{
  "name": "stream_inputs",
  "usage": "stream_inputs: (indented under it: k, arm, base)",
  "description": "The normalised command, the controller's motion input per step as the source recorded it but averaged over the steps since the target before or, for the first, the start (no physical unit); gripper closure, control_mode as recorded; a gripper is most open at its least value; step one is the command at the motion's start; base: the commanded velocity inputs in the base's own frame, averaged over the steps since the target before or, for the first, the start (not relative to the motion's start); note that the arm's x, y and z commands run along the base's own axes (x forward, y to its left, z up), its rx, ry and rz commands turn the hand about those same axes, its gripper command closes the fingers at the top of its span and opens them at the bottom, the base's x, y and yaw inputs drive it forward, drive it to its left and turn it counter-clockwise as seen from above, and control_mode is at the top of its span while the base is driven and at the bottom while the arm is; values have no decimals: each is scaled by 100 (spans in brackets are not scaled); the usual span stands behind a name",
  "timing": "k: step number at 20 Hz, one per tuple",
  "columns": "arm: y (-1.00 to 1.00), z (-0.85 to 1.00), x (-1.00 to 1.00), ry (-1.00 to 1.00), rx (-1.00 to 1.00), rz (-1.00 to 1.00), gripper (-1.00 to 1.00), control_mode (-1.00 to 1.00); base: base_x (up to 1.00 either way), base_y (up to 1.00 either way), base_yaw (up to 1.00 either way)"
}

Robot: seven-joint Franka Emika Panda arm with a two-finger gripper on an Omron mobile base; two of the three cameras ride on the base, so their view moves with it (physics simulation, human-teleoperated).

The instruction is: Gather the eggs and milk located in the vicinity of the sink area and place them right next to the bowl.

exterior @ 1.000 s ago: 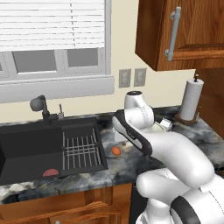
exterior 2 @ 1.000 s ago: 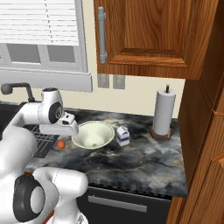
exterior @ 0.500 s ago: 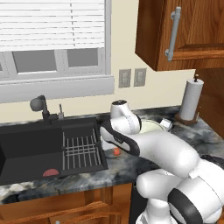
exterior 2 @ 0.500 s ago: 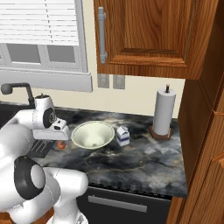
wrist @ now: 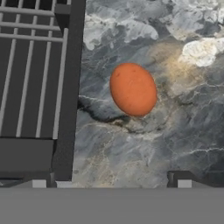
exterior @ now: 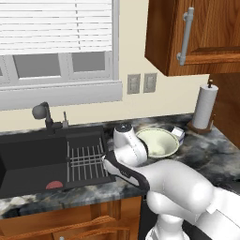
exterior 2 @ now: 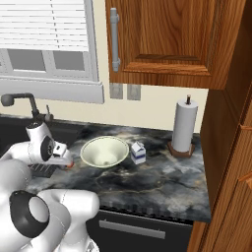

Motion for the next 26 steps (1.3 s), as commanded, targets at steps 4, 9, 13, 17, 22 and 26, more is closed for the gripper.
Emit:
stream_inputs:
  k: [4, 9, 13, 17, 22, 26]
  arm:
    - [13, 8, 5, 0, 0, -2, -100, -100]
    - [2, 5, 9, 0, 0, -2, -100, -100]
    - [0, 0, 23, 0, 0, 0, -100, -100]
    - [0, 0, 31, 0, 0, 0, -100, -100]
    - [0, 0, 34, 0, 0, 0, -100, -100]
    - [0, 0, 5, 0, 0, 0, -100, -100]
  base:
    - [0, 0, 0]
    - [0, 0, 0]
    - [0, 0, 0]
    - [0, 0, 0]
    - [0, 0, 0]
    - [0, 0, 0]
